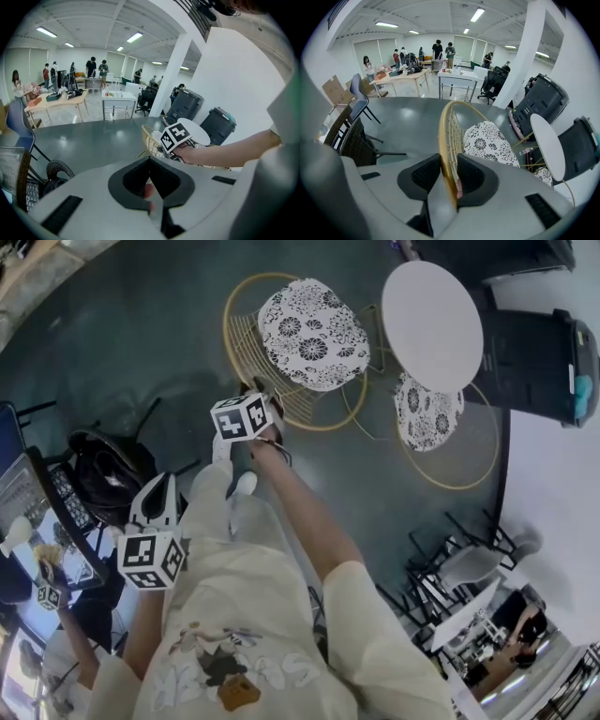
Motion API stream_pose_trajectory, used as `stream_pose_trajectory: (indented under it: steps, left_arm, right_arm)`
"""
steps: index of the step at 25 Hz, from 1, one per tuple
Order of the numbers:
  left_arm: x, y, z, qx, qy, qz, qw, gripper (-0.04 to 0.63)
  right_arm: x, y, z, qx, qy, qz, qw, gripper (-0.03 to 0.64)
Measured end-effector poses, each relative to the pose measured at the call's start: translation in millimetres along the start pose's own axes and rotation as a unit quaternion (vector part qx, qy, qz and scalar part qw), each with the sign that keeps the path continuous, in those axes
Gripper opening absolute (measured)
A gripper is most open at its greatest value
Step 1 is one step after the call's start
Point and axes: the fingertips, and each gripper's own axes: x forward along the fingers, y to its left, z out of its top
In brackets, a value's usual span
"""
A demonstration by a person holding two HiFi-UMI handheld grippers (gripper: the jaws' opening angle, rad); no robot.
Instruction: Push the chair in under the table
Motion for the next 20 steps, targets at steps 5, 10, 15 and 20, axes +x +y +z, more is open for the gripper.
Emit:
stream_pose_trajectory:
  steps: [5,10,15,20]
  left_arm:
    - [-0.5,2.1,1.6,-0.004,-0.003,0.004,1.0000,0.000]
    - [-3.6,3.2,2.1,-0.007,-0.005,0.009,0.9999,0.000]
    - [-1.0,8.4,3.6,-0.009,-0.010,0.008,0.9999,0.000]
    - [3.0,4.6,-7.0,-0.004,0.000,-0.003,1.0000,0.000]
  right_arm:
    - [6.6,-10.5,11.7,0.003,-0.005,-0.004,1.000,0.110]
    - [7.8,-12.3,10.7,0.008,-0.004,-0.001,1.000,0.114]
    - [9.6,-13.9,12.8,-0.007,-0.009,-0.013,1.000,0.114]
    - [-0.9,-5.3,18.4,-0.042,-0.049,-0.007,0.998,0.115]
